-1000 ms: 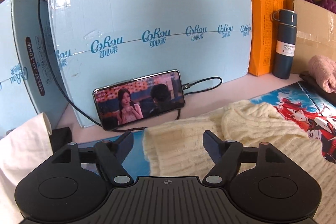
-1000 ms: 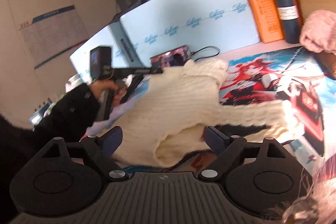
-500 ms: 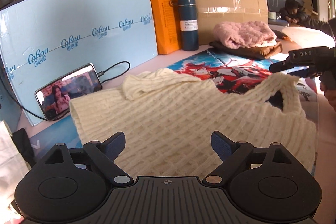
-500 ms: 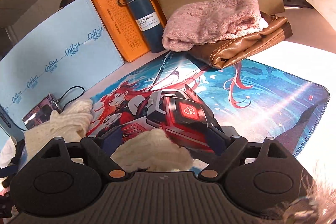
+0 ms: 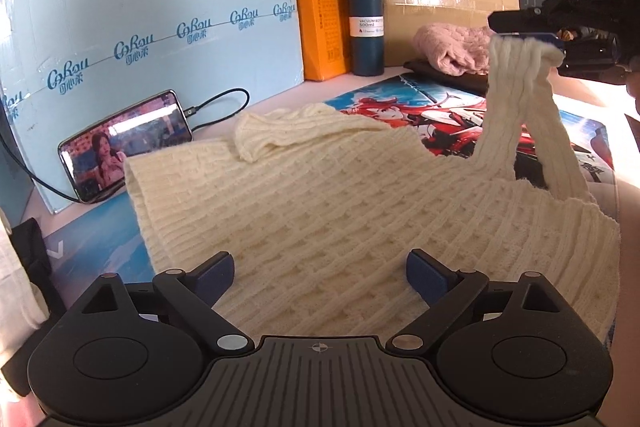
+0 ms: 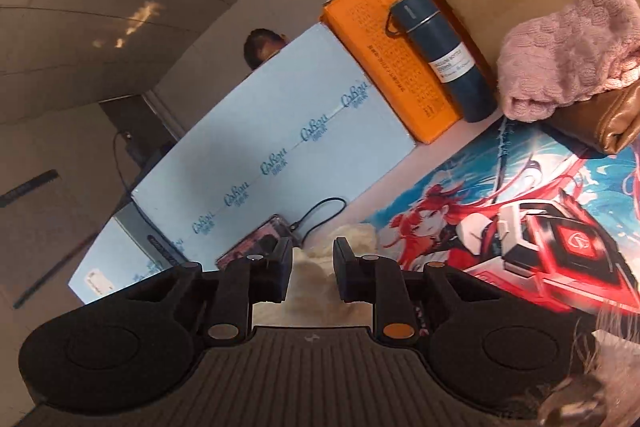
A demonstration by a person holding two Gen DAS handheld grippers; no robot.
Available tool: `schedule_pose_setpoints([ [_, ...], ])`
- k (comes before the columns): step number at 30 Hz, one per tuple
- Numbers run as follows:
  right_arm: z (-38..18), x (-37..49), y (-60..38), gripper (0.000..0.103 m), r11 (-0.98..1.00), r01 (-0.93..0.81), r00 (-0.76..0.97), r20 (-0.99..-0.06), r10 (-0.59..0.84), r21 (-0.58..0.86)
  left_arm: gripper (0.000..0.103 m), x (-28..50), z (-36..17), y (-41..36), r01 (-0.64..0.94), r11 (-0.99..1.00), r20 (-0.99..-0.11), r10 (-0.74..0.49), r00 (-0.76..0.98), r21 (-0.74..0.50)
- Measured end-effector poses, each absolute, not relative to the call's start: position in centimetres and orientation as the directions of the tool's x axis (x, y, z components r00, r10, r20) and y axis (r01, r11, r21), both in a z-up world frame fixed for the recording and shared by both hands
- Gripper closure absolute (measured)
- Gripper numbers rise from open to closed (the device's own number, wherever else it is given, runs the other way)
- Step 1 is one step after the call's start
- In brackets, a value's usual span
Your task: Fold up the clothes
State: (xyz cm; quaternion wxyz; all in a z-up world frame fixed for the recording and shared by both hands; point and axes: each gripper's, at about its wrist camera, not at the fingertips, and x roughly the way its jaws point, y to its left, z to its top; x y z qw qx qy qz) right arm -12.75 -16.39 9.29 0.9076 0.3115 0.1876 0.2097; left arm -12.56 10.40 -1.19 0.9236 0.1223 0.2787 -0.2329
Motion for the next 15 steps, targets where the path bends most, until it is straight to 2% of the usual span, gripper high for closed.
schedule_pose_setpoints([
  [4,8.6,-11.5,-12.3,0.083,0.619,-0.385,0.708,-0.211,0.674,0.685,0.005,-12.4,-1.3,10.6,0.496,0.864,-0.578,-0.365,0.730,0.081],
  [6,8.0,-11.2,-10.8,0.083,0.616,-0.393,0.670,-0.246,0.700,0.683,0.005,-12.3,-1.3,10.8,0.496,0.865,-0.579,-0.370,0.726,0.069],
  [9,7.9,-11.5,-10.8,0.078,0.638,-0.392,0.679,-0.260,0.687,0.663,0.004,-12.4,-1.3,10.8,0.496,0.866,-0.579,-0.369,0.727,0.071],
  [10,8.0,-11.8,-11.1,0.060,0.651,-0.384,0.695,-0.259,0.670,0.655,0.004,-12.3,-1.3,10.8,0.496,0.866,-0.579,-0.371,0.726,0.067],
  [12,8.4,-13.2,-12.8,0.033,0.711,-0.367,0.768,-0.236,0.596,0.600,0.004,-12.2,-1.3,10.9,0.496,0.867,-0.582,-0.375,0.722,0.056],
  [14,8.7,-14.2,-13.8,0.029,0.785,-0.354,0.818,-0.240,0.523,0.508,0.004,-12.2,-1.3,11.0,0.495,0.868,-0.583,-0.377,0.720,0.050],
  [15,8.8,-14.6,-14.1,0.023,0.818,-0.347,0.827,-0.261,0.497,0.459,0.003,-12.2,-1.3,11.0,0.494,0.868,-0.583,-0.377,0.720,0.050],
])
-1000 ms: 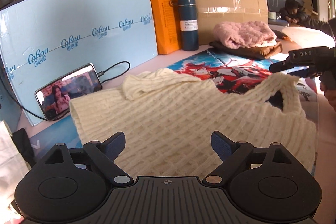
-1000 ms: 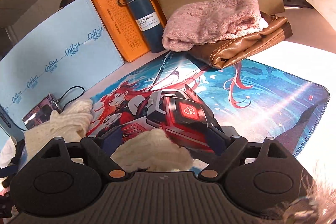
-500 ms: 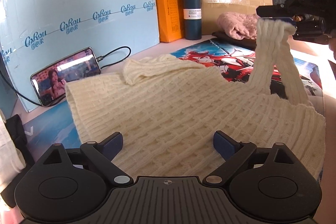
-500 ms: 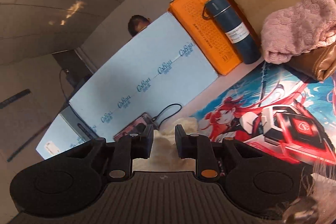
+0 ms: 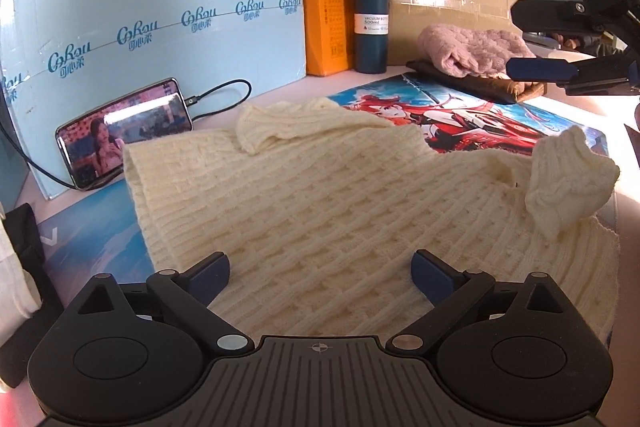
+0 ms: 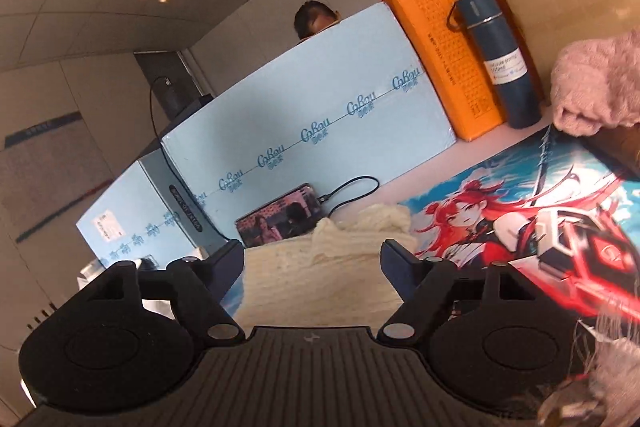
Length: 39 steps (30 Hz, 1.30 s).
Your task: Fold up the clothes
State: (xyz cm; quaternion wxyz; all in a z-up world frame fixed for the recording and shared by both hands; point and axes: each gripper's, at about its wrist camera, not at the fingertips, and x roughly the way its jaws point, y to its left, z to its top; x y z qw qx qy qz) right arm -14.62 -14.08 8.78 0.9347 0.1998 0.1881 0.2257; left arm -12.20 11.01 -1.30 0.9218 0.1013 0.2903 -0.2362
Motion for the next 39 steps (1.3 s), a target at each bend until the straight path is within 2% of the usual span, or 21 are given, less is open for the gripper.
schedule_pose_setpoints([
  [4,8.3,-16.2,-14.4,0.017,0.853,-0.426,0.783,-0.350,0.515,0.302,0.003,-12.2,-1.3,11.0,0.494,0.868,-0.584,-0.376,0.720,0.049],
  [8,8.2,-19.2,-12.3,0.005,0.753,-0.645,0.662,-0.399,0.635,0.129,0.003,-12.1,-1.3,11.0,0.494,0.868,-0.585,-0.378,0.717,0.044],
  [11,7.5,-19.6,-10.6,0.004,0.714,-0.699,0.620,-0.464,0.633,0.038,0.003,-12.1,-1.4,11.1,0.494,0.869,-0.585,-0.378,0.718,0.044],
  [15,6.3,-17.9,-10.2,0.004,0.777,-0.627,0.681,-0.525,0.510,-0.058,0.003,-12.1,-1.3,11.1,0.493,0.869,-0.584,-0.376,0.719,0.048],
  [18,6.3,-17.5,-11.0,0.004,0.761,-0.646,0.662,-0.537,0.523,-0.055,0.003,-12.1,-1.3,11.1,0.493,0.869,-0.585,-0.378,0.718,0.044],
  [23,6.9,-17.6,-11.5,0.004,0.761,-0.633,0.690,-0.549,0.472,-0.141,0.003,-12.1,-1.4,11.1,0.494,0.869,-0.585,-0.379,0.717,0.042],
  [28,5.1,-13.9,-14.6,0.006,0.883,-0.469,0.730,-0.560,0.391,0.005,0.003,-12.1,-1.4,11.2,0.493,0.869,-0.584,-0.379,0.718,0.043],
  [30,4.5,-12.4,-16.3,0.014,0.914,-0.390,0.738,-0.556,0.382,0.110,0.003,-12.1,-1.3,11.1,0.493,0.869,-0.584,-0.378,0.718,0.044],
  [31,4.4,-12.0,-16.9,0.028,0.921,-0.359,0.744,-0.548,0.382,0.154,0.003,-12.1,-1.4,11.1,0.493,0.869,-0.585,-0.378,0.718,0.044],
  [32,4.4,-11.7,-17.5,0.037,0.923,-0.329,0.748,-0.542,0.384,0.199,0.003,-12.1,-1.4,11.1,0.493,0.869,-0.585,-0.378,0.718,0.043],
  [34,4.2,-11.1,-18.4,0.066,0.928,-0.268,0.756,-0.541,0.369,0.258,0.003,-12.1,-1.3,11.1,0.493,0.869,-0.585,-0.379,0.717,0.042],
  [37,3.9,-10.4,-19.0,0.080,0.935,-0.200,0.758,-0.559,0.338,0.293,0.003,-12.0,-1.3,11.1,0.493,0.869,-0.585,-0.378,0.718,0.043],
  [39,4.0,-10.5,-19.7,0.083,0.916,-0.170,0.769,-0.533,0.353,0.363,0.003,-12.0,-1.3,11.1,0.493,0.869,-0.585,-0.378,0.717,0.043],
])
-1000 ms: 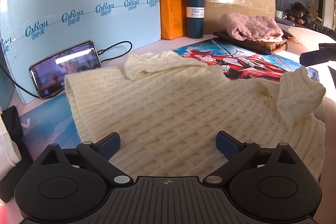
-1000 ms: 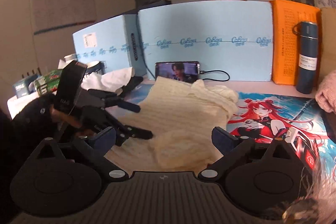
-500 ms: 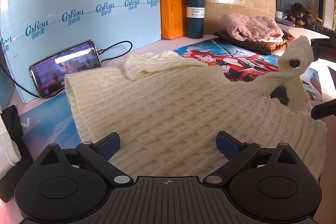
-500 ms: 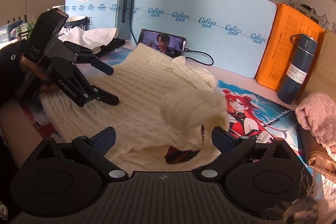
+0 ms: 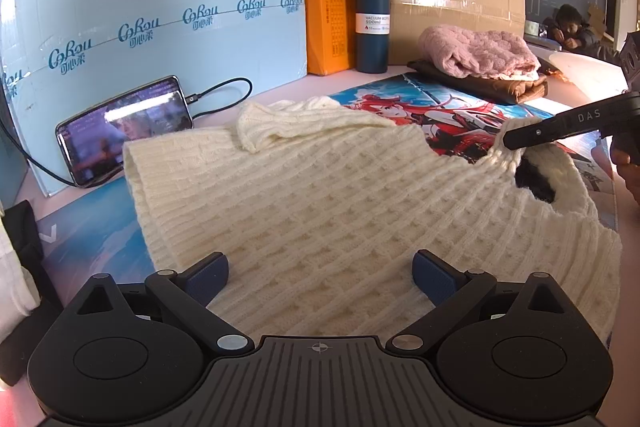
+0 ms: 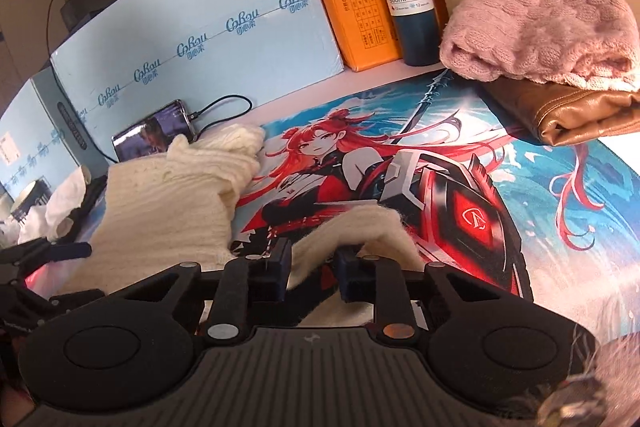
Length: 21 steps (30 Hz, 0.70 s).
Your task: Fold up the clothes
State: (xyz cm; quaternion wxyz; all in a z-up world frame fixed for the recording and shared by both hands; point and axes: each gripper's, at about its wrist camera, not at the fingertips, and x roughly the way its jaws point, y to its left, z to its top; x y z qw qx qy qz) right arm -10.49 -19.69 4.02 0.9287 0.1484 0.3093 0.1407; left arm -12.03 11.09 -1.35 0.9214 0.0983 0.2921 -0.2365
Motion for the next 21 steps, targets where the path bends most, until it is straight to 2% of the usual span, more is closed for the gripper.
schedule_pose_setpoints([
  [3,4.9,-11.1,-20.3,0.082,0.909,-0.170,0.794,-0.494,0.355,0.380,0.003,-12.0,-1.4,11.1,0.494,0.869,-0.585,-0.379,0.717,0.043],
  [5,5.4,-11.5,-20.4,0.062,0.918,-0.183,0.778,-0.519,0.355,0.353,0.003,-12.0,-1.4,11.1,0.493,0.869,-0.585,-0.378,0.718,0.043],
  [6,5.6,-11.9,-20.3,0.041,0.920,-0.198,0.770,-0.527,0.360,0.338,0.003,-12.0,-1.4,11.1,0.494,0.869,-0.585,-0.379,0.717,0.043],
  [7,5.8,-12.7,-20.0,0.030,0.918,-0.241,0.756,-0.532,0.382,0.316,0.003,-12.0,-1.4,11.1,0.494,0.869,-0.585,-0.379,0.717,0.042],
  [9,6.6,-14.3,-19.0,0.023,0.908,-0.333,0.733,-0.536,0.418,0.254,0.003,-12.0,-1.4,11.2,0.494,0.869,-0.585,-0.380,0.716,0.040],
  [12,7.9,-16.0,-18.6,0.016,0.914,-0.349,0.781,-0.476,0.405,0.205,0.003,-11.9,-1.4,11.1,0.494,0.869,-0.586,-0.380,0.716,0.040],
  [15,7.8,-15.0,-20.4,0.012,0.950,-0.195,0.849,-0.443,0.288,0.244,0.003,-12.0,-1.4,11.1,0.493,0.869,-0.585,-0.378,0.717,0.043],
  [17,6.8,-13.5,-21.3,0.012,0.959,-0.035,0.853,-0.492,0.175,0.281,0.002,-12.0,-1.4,11.1,0.493,0.869,-0.585,-0.378,0.718,0.044],
  [20,5.2,-11.7,-22.2,0.016,0.912,0.079,0.815,-0.552,0.173,0.402,0.002,-12.0,-1.4,11.1,0.493,0.869,-0.585,-0.378,0.717,0.043],
  [21,4.7,-11.3,-22.3,0.021,0.889,0.097,0.807,-0.559,0.193,0.448,0.002,-12.0,-1.4,11.1,0.493,0.869,-0.585,-0.378,0.717,0.042],
])
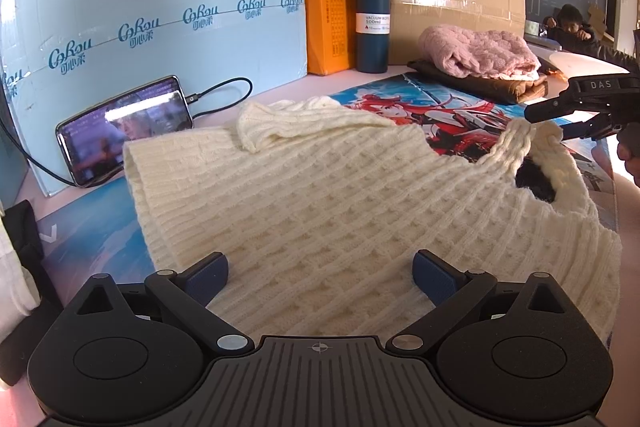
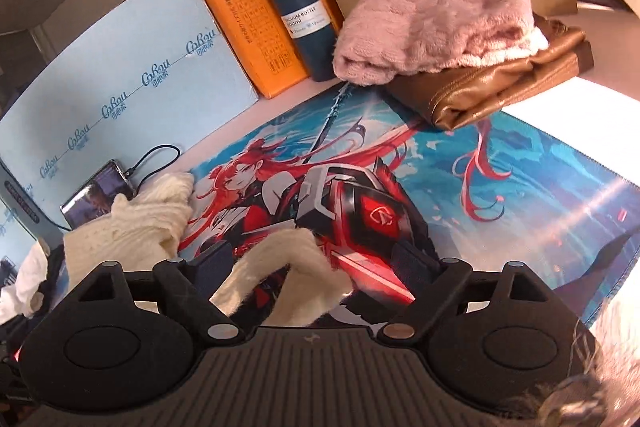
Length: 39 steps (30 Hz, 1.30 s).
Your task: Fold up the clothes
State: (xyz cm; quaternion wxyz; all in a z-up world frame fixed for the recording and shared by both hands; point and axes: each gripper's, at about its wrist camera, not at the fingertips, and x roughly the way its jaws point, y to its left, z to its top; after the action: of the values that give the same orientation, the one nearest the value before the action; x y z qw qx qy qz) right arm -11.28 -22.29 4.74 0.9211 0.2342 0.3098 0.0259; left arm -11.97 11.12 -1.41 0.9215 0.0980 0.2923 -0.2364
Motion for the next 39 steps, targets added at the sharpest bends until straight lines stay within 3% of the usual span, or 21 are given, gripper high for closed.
schedule_pose_setpoints([
  [2,4.7,-10.9,-21.6,0.039,0.879,0.093,0.815,-0.543,0.202,0.468,0.002,-12.0,-1.4,11.1,0.493,0.869,-0.585,-0.378,0.717,0.042],
  [4,4.6,-10.2,-20.8,0.079,0.883,0.088,0.803,-0.558,0.211,0.461,0.002,-12.0,-1.4,11.1,0.493,0.869,-0.585,-0.378,0.717,0.041],
  [7,5.1,-10.0,-20.2,0.084,0.860,0.032,0.830,-0.493,0.262,0.510,0.002,-12.0,-1.4,11.1,0.492,0.869,-0.585,-0.379,0.717,0.041],
  [13,9.0,-10.3,-16.6,0.085,0.768,-0.250,0.825,-0.285,0.488,0.590,0.002,-12.0,-1.5,11.1,0.492,0.869,-0.585,-0.378,0.717,0.042],
  [16,9.2,-10.3,-13.4,0.086,0.722,-0.358,0.755,-0.272,0.597,0.592,0.002,-12.0,-1.5,11.2,0.492,0.870,-0.585,-0.379,0.717,0.040],
  [20,7.4,-10.0,-8.8,0.086,0.691,-0.438,0.627,-0.356,0.693,0.574,0.002,-12.0,-1.5,11.4,0.491,0.871,-0.582,-0.381,0.718,0.035],
  [23,5.5,-9.7,-7.2,0.086,0.696,-0.424,0.566,-0.430,0.703,0.580,0.002,-12.0,-1.3,12.1,0.452,0.892,-0.562,-0.363,0.743,0.021],
  [26,4.9,-10.3,-7.1,0.075,0.667,-0.443,0.538,-0.418,0.732,0.599,0.002,-11.6,-1.1,13.3,0.376,0.927,-0.552,-0.318,0.771,-0.010],
  [28,5.0,-11.0,-7.5,0.040,0.613,-0.485,0.510,-0.368,0.778,0.624,0.002,-11.3,-1.1,14.0,0.333,0.942,-0.548,-0.293,0.784,-0.027],
  [30,5.5,-11.5,-8.3,0.025,0.538,-0.536,0.481,-0.288,0.828,0.650,0.002,-11.2,-1.0,14.3,0.313,0.949,-0.542,-0.281,0.792,-0.034],
  [36,6.0,-11.8,-11.3,0.021,0.519,-0.517,0.543,-0.208,0.814,0.681,0.002,-11.3,-0.9,14.4,0.305,0.952,-0.529,-0.274,0.803,-0.030],
  [39,4.9,-11.2,-11.8,0.021,0.558,-0.451,0.556,-0.270,0.786,0.697,0.002,-11.5,-0.6,14.7,0.300,0.953,-0.501,-0.280,0.819,-0.043],
])
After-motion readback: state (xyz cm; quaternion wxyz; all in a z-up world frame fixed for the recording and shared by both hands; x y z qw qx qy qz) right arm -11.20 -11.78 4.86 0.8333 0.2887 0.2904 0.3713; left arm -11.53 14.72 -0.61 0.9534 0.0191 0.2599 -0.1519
